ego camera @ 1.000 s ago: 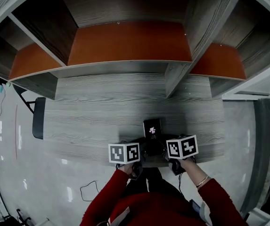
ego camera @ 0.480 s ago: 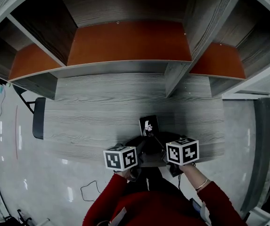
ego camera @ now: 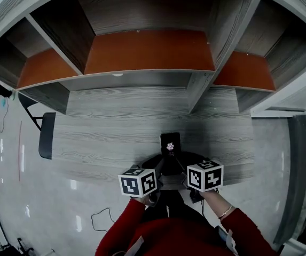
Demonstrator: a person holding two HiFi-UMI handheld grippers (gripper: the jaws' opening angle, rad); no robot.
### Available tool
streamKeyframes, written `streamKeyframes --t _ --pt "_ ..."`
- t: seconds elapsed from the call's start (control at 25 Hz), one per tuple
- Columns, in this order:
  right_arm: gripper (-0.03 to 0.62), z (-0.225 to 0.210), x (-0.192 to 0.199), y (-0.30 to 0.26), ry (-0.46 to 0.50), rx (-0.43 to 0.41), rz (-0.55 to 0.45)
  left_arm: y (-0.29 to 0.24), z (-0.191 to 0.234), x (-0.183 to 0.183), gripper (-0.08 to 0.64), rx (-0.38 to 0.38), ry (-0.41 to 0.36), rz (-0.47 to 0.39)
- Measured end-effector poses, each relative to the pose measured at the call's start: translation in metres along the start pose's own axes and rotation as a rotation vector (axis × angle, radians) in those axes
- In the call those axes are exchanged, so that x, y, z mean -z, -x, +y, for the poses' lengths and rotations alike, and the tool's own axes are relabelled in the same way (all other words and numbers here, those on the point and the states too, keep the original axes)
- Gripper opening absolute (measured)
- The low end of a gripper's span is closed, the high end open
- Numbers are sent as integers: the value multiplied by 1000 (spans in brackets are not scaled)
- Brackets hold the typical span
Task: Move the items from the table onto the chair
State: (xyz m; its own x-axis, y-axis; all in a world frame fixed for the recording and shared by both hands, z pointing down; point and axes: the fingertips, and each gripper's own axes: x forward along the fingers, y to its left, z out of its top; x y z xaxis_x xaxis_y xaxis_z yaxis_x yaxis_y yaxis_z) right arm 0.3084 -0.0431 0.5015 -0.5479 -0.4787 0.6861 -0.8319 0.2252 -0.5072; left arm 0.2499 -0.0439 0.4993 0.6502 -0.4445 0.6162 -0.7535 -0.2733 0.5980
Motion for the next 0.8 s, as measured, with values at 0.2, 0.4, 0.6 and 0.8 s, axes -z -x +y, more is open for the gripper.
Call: streamKeyframes --t 0.2,0.4,0.6,0.8 --pt "104 6 -8 9 21 -8 -63 8 -9 -10 80 1 -61 -48" --pt "103 12 -24 22 62 -8 -125 16 -22 -26 80 0 -118 -101" --pt "100 25 -47 34 134 -19 -181 28 -31 -46 80 -12 -139 -173" --pt "98 50 -66 41 216 -70 -223 54 -34 -65 80 -55 -158 -269"
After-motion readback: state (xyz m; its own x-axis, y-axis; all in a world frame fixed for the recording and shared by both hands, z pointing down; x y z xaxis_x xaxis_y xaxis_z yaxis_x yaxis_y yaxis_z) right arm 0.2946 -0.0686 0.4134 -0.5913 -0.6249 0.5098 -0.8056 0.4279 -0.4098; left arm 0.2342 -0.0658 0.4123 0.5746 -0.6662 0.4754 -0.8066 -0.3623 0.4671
